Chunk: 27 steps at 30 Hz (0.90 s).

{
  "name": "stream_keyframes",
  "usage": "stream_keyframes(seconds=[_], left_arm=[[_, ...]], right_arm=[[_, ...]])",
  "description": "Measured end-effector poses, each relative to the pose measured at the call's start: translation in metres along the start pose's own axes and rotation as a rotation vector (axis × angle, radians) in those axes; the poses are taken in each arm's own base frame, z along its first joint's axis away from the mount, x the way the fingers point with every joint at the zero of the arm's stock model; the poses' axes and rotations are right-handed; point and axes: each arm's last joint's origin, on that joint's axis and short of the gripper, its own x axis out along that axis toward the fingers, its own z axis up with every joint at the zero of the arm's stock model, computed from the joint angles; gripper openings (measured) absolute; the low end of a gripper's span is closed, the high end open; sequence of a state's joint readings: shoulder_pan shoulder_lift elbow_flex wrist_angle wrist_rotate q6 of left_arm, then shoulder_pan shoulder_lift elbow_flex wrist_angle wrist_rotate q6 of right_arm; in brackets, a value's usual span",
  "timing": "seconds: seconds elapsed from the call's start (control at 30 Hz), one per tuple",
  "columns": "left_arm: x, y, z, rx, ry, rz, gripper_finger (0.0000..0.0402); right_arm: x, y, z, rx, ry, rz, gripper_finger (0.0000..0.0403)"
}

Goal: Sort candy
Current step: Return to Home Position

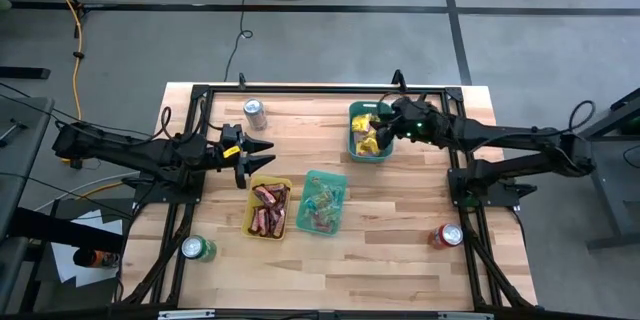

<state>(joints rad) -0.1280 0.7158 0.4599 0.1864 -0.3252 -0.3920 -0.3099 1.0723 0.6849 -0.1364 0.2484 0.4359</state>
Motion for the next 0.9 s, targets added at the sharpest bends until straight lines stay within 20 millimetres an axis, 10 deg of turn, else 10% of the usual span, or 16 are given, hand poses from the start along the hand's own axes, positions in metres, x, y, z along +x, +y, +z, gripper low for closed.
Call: stream_keyframes(seconds=[0.27, 0.57, 0.9], left_arm=[[0.000, -0.003, 0.001, -0.003, 0.015, -0.083, 0.0186], [-0.022, -0.004, 0.019, 0.175, -0.112, -0.176, 0.0023], [-0.055, 0.014, 0.020, 0.225, -0.159, -0.156, 0.0002]], right_arm=[[-0.044, 0.011, 0.024, 0.089, -0.158, 0.339, 0.0233], [-0.078, 0.030, 0.030, 0.089, -0.299, 0.506, 0.0026], [-0.085, 0.042, 0.027, 0.099, -0.320, 0.557, 0.0005]])
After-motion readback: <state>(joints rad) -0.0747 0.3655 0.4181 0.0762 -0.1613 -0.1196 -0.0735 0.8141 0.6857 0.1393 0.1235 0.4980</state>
